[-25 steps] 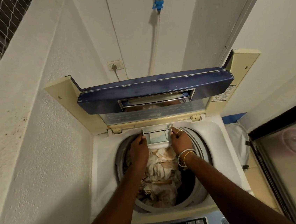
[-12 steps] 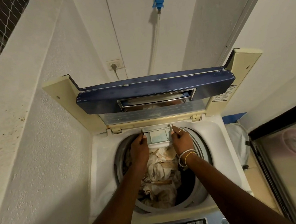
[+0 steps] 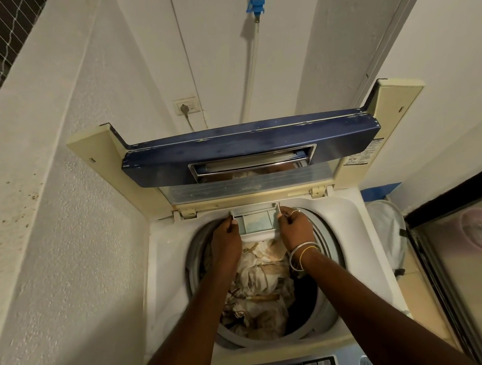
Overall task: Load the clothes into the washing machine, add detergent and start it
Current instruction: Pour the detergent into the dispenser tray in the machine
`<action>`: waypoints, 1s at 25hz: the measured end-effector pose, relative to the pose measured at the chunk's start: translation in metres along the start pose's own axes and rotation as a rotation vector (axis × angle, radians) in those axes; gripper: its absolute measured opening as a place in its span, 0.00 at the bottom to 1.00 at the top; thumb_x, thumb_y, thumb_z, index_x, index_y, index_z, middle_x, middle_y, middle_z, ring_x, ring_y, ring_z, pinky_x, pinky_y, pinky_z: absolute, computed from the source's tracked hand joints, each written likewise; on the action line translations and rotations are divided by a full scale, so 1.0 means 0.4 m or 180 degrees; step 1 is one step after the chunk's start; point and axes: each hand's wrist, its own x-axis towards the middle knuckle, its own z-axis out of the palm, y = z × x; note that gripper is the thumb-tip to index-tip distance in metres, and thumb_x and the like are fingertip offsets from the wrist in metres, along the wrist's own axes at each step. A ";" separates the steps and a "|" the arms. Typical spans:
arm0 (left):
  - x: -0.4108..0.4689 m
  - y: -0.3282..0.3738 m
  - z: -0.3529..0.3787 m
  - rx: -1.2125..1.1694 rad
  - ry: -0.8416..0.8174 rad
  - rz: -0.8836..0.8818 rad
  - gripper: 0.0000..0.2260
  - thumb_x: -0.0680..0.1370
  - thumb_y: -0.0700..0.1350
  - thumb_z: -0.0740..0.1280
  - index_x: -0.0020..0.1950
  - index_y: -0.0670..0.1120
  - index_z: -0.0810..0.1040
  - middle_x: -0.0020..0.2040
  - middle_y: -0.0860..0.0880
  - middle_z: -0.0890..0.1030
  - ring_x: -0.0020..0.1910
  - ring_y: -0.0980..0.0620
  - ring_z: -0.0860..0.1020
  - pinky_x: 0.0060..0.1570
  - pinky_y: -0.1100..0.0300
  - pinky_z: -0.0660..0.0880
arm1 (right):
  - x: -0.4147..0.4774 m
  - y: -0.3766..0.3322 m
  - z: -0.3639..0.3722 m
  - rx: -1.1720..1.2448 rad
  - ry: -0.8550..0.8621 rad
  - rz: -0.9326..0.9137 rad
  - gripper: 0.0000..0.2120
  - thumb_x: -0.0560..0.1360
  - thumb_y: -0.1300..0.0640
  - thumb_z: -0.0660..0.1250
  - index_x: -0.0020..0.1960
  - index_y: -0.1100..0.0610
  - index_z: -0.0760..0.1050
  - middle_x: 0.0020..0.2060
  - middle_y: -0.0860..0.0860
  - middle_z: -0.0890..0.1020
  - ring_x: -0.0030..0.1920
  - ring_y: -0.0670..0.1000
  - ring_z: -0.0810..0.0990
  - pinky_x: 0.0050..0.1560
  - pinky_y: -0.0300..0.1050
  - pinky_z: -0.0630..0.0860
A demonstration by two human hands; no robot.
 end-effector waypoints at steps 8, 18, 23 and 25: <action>-0.020 0.004 0.011 0.0171 0.0209 0.0108 0.20 0.85 0.53 0.57 0.73 0.47 0.73 0.69 0.45 0.77 0.67 0.43 0.75 0.68 0.48 0.71 | 0.002 0.005 -0.001 0.0089 0.0078 0.0021 0.13 0.80 0.55 0.63 0.57 0.60 0.82 0.48 0.57 0.84 0.50 0.57 0.82 0.54 0.46 0.77; 0.017 -0.001 0.004 0.0215 0.0115 -0.0120 0.18 0.84 0.54 0.58 0.69 0.47 0.76 0.65 0.43 0.79 0.60 0.42 0.78 0.64 0.47 0.74 | -0.002 -0.001 0.001 -0.0053 0.0093 -0.0123 0.13 0.81 0.55 0.63 0.58 0.59 0.83 0.46 0.57 0.85 0.47 0.56 0.82 0.48 0.41 0.73; -0.006 -0.008 0.015 0.0113 0.0245 0.0031 0.19 0.84 0.54 0.58 0.71 0.47 0.75 0.67 0.45 0.78 0.64 0.44 0.77 0.67 0.47 0.72 | -0.004 0.009 0.003 0.0048 0.0122 -0.0127 0.12 0.81 0.54 0.64 0.55 0.59 0.83 0.43 0.55 0.84 0.44 0.52 0.81 0.47 0.39 0.71; -0.019 -0.010 0.016 0.0128 0.0285 0.0078 0.19 0.84 0.54 0.58 0.71 0.47 0.75 0.67 0.45 0.78 0.65 0.44 0.76 0.67 0.48 0.72 | -0.007 0.014 0.003 0.0148 0.0102 -0.0113 0.11 0.81 0.55 0.64 0.55 0.58 0.83 0.43 0.54 0.84 0.45 0.52 0.81 0.49 0.41 0.75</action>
